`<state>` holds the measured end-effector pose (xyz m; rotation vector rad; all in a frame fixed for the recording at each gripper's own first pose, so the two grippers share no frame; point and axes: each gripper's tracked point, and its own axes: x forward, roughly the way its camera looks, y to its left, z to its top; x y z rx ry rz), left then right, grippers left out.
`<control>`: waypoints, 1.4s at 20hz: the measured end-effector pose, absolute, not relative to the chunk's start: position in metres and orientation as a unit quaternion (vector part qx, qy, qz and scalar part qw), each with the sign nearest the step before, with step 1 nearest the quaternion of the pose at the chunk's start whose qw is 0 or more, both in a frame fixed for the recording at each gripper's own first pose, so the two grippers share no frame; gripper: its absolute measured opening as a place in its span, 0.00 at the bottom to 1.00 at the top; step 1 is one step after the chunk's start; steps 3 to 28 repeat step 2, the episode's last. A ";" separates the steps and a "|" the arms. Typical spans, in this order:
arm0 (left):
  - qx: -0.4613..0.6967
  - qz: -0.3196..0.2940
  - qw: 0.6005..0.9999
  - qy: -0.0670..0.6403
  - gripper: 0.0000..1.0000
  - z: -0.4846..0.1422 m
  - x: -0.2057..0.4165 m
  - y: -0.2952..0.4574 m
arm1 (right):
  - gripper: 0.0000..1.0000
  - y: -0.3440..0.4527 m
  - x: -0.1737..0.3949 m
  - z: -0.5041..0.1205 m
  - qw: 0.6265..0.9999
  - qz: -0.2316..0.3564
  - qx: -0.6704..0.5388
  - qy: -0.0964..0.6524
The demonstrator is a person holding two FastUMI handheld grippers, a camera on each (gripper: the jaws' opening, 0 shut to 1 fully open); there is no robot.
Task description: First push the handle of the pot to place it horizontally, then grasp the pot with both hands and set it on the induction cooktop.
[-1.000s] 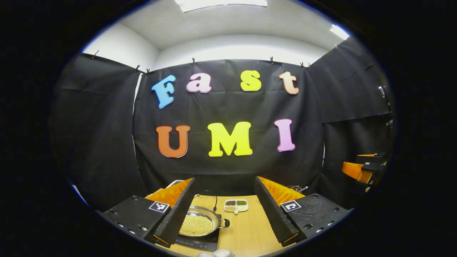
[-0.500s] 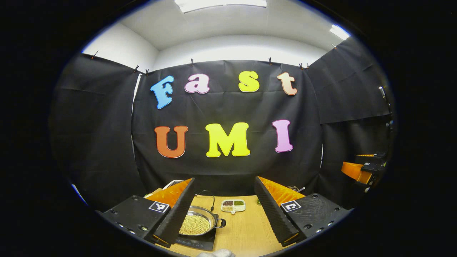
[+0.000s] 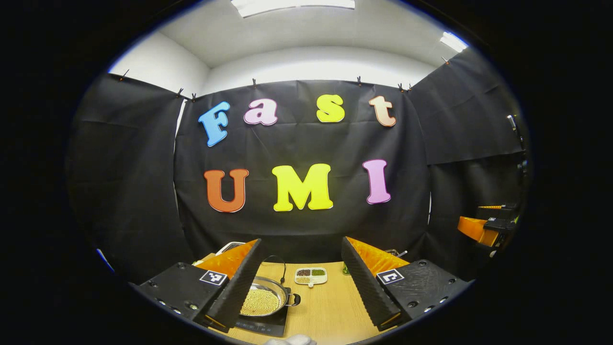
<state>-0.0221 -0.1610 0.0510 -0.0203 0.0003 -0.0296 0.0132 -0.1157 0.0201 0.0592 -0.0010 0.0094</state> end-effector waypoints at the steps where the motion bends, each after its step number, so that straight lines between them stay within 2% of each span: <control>1: -0.010 -0.015 1.000 0.001 0.97 0.050 -0.022 -0.161 | 1.00 -0.115 0.013 0.021 1.000 0.006 0.030 0.000; 28: -0.010 -0.015 1.000 0.000 0.97 0.051 -0.021 -0.161 | 1.00 -0.114 0.015 0.022 1.000 0.008 0.030 -0.002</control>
